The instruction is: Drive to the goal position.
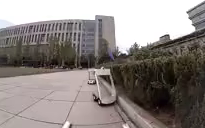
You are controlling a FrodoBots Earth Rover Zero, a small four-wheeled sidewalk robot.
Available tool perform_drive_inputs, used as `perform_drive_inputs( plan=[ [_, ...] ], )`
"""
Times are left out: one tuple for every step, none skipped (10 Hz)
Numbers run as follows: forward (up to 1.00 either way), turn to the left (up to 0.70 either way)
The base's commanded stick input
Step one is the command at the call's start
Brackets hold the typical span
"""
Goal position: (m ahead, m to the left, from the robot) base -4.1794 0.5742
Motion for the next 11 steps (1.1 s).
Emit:
perform_drive_inputs(
  plan=[
    [0.06,0.00],
    [0.06,0.00],
    [0.06,0.00],
    [0.06,0.00],
    [0.06,0.00],
    [0.06,0.00],
    [0.06,0.00],
    [0.06,0.00],
    [0.06,0.00],
    [0.06,0.00],
    [0.06,0.00]
  ],
)
